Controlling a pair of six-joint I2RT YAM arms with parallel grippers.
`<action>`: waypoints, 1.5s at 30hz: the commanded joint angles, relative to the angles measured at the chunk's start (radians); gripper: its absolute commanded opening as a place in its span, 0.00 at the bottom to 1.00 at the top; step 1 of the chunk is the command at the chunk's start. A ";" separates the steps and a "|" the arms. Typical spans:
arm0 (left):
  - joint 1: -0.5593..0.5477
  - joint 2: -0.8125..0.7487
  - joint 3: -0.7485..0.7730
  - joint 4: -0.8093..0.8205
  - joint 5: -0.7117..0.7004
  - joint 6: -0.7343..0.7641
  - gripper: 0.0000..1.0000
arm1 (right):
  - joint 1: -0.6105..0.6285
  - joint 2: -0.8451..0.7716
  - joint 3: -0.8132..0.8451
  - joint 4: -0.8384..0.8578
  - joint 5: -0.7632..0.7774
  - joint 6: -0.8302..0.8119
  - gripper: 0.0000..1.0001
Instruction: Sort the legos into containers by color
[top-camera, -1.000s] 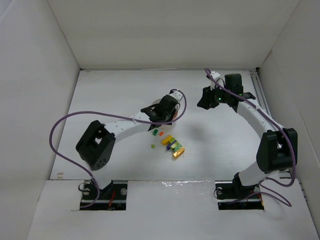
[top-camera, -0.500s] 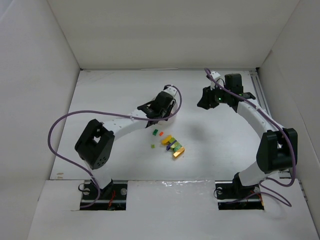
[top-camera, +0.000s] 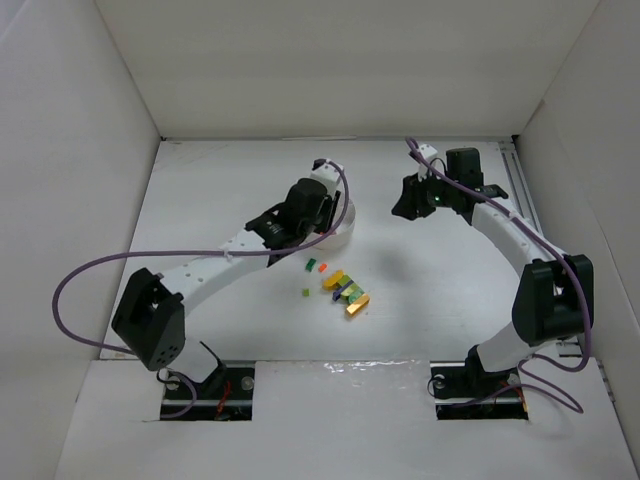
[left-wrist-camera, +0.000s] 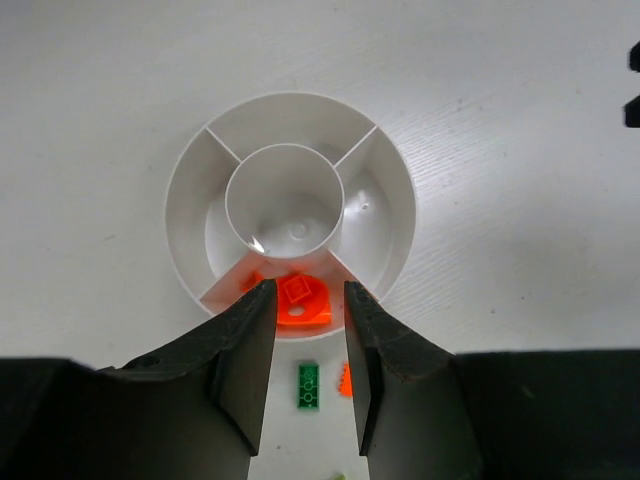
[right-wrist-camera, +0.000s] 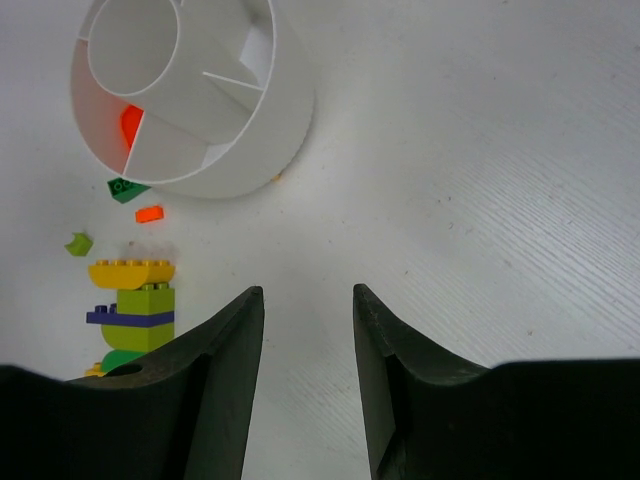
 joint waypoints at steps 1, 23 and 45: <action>-0.008 -0.066 -0.014 0.005 0.041 0.025 0.30 | 0.013 -0.001 0.047 0.006 -0.020 -0.001 0.47; -0.116 -0.206 -0.432 0.144 0.239 0.094 0.27 | 0.022 0.017 0.058 -0.012 -0.002 -0.011 0.47; -0.039 -0.002 -0.301 0.158 0.242 0.104 0.19 | 0.022 0.036 0.058 -0.012 -0.001 -0.011 0.47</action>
